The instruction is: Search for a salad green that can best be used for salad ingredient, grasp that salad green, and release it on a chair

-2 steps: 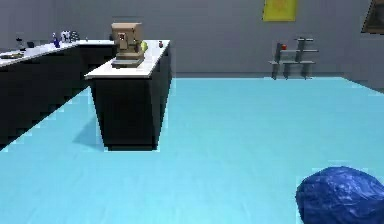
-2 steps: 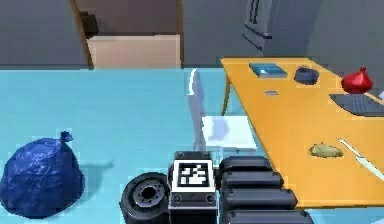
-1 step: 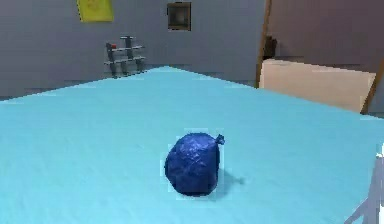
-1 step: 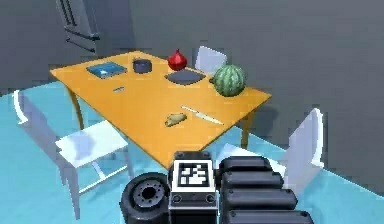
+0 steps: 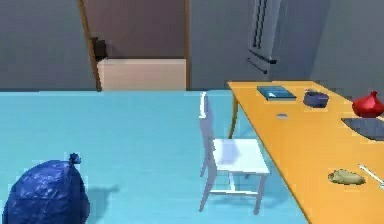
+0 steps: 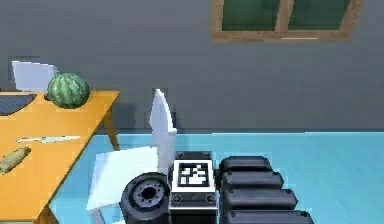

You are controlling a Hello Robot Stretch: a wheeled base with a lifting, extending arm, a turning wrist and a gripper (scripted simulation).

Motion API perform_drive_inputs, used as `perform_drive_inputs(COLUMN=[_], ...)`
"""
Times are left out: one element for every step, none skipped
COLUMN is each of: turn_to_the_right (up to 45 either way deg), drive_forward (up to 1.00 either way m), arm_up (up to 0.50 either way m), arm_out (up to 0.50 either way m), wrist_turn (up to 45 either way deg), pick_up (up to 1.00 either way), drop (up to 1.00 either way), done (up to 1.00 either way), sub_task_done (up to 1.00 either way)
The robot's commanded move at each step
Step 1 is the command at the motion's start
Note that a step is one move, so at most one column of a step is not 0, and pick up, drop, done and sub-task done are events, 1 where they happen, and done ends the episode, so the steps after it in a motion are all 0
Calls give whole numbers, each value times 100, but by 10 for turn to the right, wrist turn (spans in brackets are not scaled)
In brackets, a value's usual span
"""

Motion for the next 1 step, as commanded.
perform_drive_inputs(turn_to_the_right=[450], drive_forward=[0], arm_up=[0], arm_out=[0], wrist_turn=[0], pick_up=[0], drop=[0], done=[0], sub_task_done=[0])
